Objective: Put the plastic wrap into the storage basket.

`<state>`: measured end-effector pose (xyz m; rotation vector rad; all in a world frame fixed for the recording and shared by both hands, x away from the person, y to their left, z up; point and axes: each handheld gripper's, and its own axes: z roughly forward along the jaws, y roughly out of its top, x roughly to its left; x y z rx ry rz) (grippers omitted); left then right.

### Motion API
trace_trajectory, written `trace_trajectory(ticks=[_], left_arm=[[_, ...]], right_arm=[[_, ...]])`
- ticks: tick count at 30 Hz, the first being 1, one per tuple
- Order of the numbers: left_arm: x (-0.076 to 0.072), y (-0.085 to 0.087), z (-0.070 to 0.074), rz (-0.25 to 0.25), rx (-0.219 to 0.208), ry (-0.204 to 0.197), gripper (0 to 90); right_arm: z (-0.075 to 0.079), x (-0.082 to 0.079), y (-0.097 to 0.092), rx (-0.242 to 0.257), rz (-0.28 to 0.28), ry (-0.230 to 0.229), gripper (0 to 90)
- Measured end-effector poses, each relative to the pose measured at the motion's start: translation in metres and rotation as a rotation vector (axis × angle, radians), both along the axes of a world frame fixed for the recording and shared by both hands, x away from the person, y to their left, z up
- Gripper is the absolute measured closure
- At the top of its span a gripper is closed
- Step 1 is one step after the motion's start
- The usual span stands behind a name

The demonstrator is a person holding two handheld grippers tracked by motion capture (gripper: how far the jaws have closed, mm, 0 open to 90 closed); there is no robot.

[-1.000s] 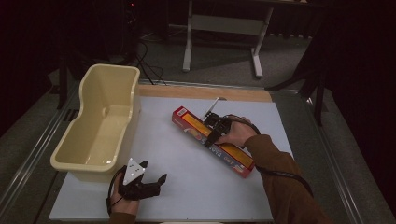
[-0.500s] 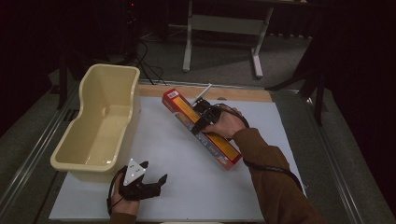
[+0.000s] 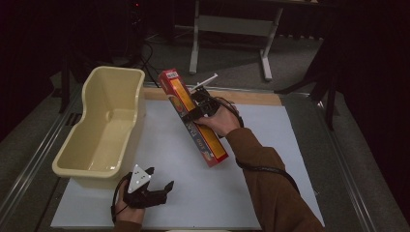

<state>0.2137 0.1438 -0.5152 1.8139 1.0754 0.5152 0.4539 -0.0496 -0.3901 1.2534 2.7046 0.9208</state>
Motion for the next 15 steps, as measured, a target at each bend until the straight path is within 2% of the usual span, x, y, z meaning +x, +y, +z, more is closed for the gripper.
trace_trajectory(ticks=[4,7,11,12,13,15], left_arm=[[-0.001,0.000,0.000,-0.001,-0.003,-0.002,16.1],[-0.001,0.000,0.000,-0.001,-0.005,-0.005,16.1],[-0.002,0.000,0.000,-0.001,-0.004,-0.006,16.1],[-0.002,-0.001,0.000,-0.001,-0.005,-0.006,16.1],[-0.002,-0.001,0.000,-0.001,-0.006,-0.006,16.1],[-0.003,-0.001,0.001,-0.004,-0.005,-0.006,16.1]], right_arm=[[0.013,0.000,0.013,0.069,-0.025,-0.010,39.9],[0.018,0.001,0.017,0.085,-0.030,-0.016,39.9],[0.028,0.002,0.024,0.139,-0.048,0.000,39.9],[0.032,0.004,0.026,0.172,-0.052,0.009,39.9],[0.032,0.004,0.026,0.172,-0.052,0.009,39.9],[0.036,0.006,0.028,0.202,-0.059,0.018,39.9]])
